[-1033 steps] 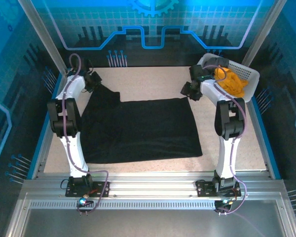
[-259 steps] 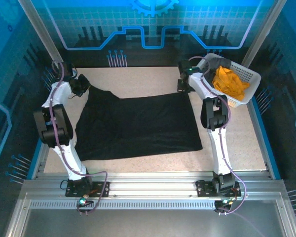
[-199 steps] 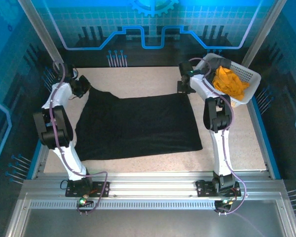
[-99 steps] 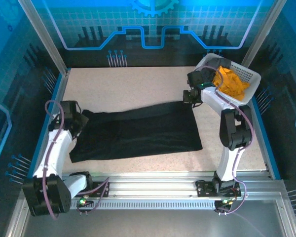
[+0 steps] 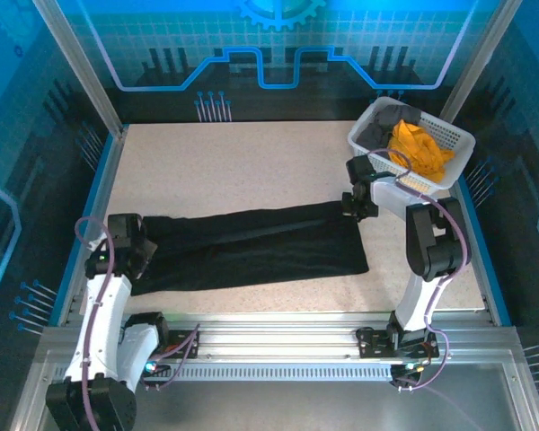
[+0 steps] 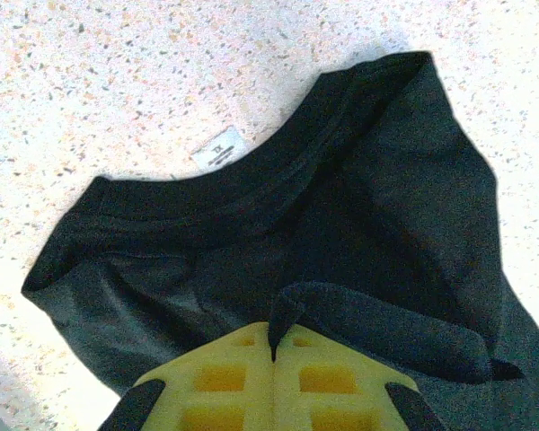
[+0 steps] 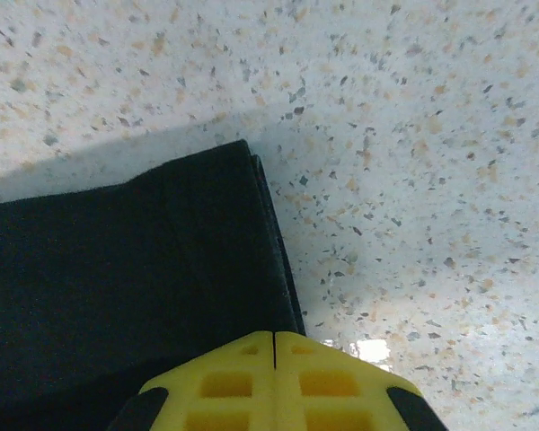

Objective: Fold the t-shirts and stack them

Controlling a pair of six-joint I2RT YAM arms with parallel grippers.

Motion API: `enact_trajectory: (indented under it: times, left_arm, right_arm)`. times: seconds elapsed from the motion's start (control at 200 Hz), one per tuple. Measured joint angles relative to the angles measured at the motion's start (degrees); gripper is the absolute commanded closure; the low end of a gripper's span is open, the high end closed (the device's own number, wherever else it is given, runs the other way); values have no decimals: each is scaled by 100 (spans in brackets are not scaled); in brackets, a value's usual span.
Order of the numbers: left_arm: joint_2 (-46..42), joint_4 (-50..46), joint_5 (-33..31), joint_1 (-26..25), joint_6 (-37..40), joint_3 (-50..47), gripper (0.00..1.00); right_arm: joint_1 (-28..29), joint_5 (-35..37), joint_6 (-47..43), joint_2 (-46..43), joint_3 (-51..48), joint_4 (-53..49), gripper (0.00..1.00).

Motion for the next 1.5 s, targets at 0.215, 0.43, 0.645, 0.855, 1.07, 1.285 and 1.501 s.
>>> enact_trajectory:
  times: [0.215, 0.43, 0.645, 0.855, 1.07, 1.285, 1.501]
  left_arm:
    - [0, -164, -79, 0, 0, -144, 100]
    - [-33, -391, -203, 0, -37, -146, 100]
    - [-341, -710, -197, 0, -693, -310, 100]
    - [-481, -881, -92, -11, -1143, -533, 100]
    - [-522, -918, 140, -11, -1163, -533, 100]
    - [-525, -1303, 393, -11, -1200, -304, 100]
    - [-619, -1620, 538, -11, -1228, -74, 100]
  right_arm:
    - [20, 42, 105, -404, -245, -13, 100]
    - [125, 70, 203, -455, -501, -136, 100]
    - [138, 109, 413, -581, -658, -236, 69]
    - [136, 289, 654, -857, -748, -369, 62]
    - [157, 160, 885, -1180, -743, -413, 66]
    - [208, -179, 1152, -1117, -732, -442, 87]
    - [199, -413, 1375, -756, -815, -516, 98]
